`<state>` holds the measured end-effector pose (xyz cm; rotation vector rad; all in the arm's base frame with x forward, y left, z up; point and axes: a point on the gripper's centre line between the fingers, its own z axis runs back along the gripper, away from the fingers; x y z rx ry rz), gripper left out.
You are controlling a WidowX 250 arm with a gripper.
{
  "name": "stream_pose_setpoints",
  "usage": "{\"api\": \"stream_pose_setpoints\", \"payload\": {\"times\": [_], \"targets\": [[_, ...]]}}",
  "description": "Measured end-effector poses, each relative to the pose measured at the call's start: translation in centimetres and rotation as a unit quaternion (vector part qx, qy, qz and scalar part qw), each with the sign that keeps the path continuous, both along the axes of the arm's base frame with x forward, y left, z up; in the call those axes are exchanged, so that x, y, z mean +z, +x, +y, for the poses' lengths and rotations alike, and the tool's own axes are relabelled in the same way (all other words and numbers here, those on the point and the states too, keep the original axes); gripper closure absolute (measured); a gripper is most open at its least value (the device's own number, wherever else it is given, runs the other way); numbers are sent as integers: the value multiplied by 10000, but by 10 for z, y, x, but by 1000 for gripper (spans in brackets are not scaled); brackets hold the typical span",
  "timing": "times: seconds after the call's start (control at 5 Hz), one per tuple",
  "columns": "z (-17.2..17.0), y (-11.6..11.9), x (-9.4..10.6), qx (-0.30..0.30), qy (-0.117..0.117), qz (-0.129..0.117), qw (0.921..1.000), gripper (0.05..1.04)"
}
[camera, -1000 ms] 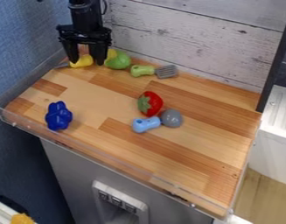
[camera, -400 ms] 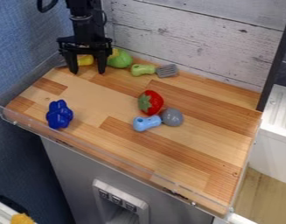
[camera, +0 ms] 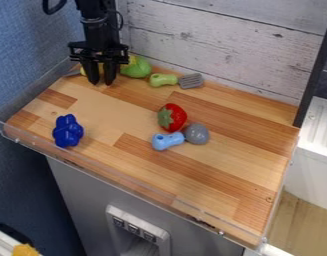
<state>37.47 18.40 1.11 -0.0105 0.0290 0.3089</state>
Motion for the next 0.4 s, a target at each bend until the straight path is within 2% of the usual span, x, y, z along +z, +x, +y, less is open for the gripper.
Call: {"api": "stream_pose_setpoints", "payload": {"times": [0.2,0.4], "targets": [[-3,1,-1,-209,-69,-19,9998,903],[-3,1,-1,-159,-70,-28,9998,1013]]}}
